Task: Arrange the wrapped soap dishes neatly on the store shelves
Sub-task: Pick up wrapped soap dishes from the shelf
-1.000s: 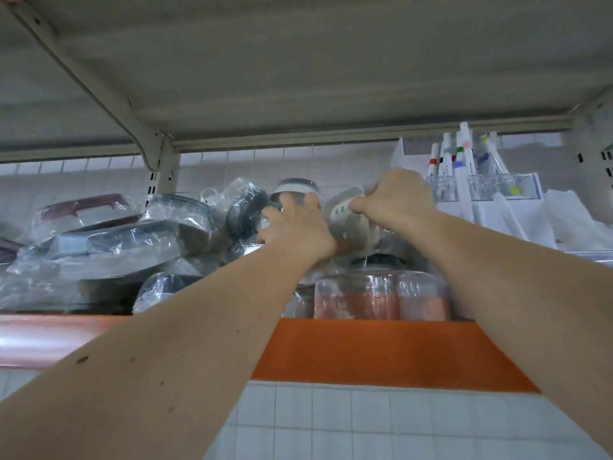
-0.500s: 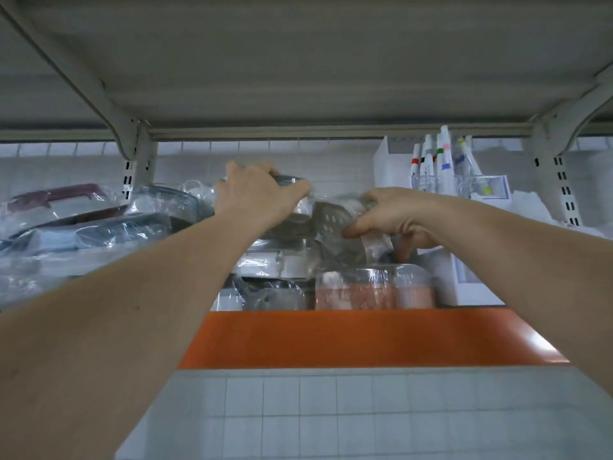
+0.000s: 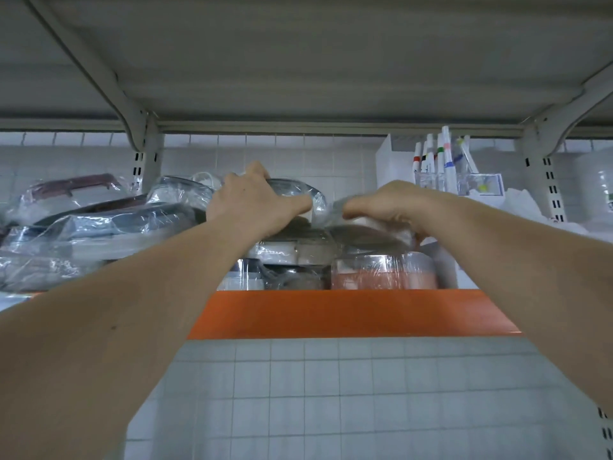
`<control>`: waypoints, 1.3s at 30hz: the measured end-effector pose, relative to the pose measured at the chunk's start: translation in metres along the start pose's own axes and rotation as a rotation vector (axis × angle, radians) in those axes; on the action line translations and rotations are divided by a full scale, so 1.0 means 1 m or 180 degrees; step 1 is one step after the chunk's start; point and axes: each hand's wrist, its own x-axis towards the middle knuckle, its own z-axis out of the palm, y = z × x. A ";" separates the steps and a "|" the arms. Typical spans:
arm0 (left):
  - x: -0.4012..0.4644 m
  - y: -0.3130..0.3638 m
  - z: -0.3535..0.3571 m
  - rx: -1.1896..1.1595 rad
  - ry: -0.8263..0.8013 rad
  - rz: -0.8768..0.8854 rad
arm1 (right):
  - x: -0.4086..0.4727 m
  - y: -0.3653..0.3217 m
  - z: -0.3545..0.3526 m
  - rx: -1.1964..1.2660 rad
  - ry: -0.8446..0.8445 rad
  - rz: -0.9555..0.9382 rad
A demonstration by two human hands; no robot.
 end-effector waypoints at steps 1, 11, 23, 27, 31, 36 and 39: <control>0.000 0.001 -0.005 0.0019 0.0033 0.0045 | -0.003 -0.005 -0.008 -0.0069 0.0119 -0.0069; -0.039 0.004 -0.044 -0.0864 0.0342 0.0553 | -0.081 -0.010 -0.050 -0.0787 0.1293 -0.0710; -0.134 0.026 0.004 -0.2832 0.0108 0.1527 | -0.225 0.082 -0.065 -0.0265 0.2061 -0.0436; -0.192 0.054 0.024 -0.3456 -0.0025 0.1864 | -0.296 0.125 -0.066 -0.0216 0.2214 -0.0398; -0.250 0.082 0.074 -0.3502 -0.0375 0.1895 | -0.333 0.182 -0.064 -0.0582 0.2083 -0.0071; -0.302 0.129 0.155 -0.3150 -0.0795 0.1960 | -0.325 0.284 -0.073 -0.0737 0.1698 0.0753; -0.335 0.167 0.209 -0.2864 -0.1055 0.1938 | -0.317 0.362 -0.082 -0.0925 0.1422 0.1269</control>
